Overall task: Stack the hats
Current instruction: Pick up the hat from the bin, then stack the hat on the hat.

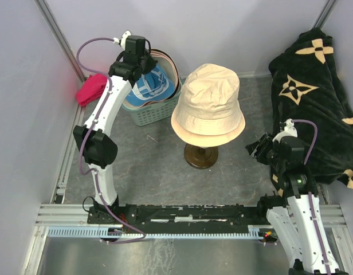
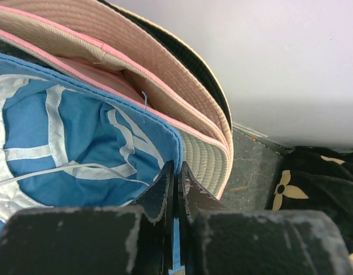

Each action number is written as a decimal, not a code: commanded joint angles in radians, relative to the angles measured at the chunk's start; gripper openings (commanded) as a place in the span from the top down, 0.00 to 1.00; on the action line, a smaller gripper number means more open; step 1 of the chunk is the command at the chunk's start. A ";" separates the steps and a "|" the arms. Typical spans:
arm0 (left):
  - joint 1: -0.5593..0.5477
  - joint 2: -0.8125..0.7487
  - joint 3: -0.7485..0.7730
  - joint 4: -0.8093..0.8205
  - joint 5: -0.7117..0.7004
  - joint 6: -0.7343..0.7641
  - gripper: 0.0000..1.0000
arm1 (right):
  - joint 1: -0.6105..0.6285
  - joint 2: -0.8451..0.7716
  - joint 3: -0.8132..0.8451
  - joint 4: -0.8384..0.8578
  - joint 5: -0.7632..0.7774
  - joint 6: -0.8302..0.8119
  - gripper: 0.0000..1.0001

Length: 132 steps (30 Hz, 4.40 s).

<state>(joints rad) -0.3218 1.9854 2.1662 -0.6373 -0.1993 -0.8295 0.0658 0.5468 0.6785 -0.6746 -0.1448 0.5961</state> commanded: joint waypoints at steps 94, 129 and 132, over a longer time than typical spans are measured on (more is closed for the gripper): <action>-0.243 0.326 0.362 1.064 0.185 -0.484 0.97 | -0.066 0.830 0.496 1.110 -0.220 0.799 0.37; -0.277 0.376 0.402 1.072 0.177 -0.501 0.97 | -0.015 0.732 0.572 0.670 -0.243 0.229 0.36; -0.276 0.373 0.402 1.072 0.186 -0.498 0.97 | 0.006 0.758 0.617 0.642 -0.210 0.195 0.36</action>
<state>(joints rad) -0.5953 2.3745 2.5134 0.3912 -0.0212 -1.3056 0.0498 1.2804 1.2064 0.0128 -0.4049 0.8913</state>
